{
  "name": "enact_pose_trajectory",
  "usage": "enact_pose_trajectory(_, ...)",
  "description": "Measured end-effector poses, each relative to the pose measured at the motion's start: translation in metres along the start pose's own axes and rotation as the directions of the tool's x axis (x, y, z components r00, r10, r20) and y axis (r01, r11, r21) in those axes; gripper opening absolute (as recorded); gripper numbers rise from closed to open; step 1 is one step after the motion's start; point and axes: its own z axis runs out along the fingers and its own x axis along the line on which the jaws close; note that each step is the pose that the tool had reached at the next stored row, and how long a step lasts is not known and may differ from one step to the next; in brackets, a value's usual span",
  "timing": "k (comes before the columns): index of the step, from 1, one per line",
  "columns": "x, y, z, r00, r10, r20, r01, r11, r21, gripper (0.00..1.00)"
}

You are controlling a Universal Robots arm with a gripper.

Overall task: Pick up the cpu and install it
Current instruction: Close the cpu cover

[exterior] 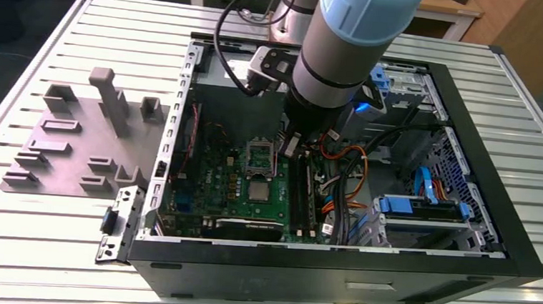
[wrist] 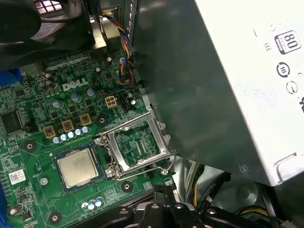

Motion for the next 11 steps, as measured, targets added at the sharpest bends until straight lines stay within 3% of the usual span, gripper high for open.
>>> enact_pose_trajectory(11,-0.0023,0.0007,0.0052,1.0,0.0,0.0,0.0,1.0,0.0,0.11)
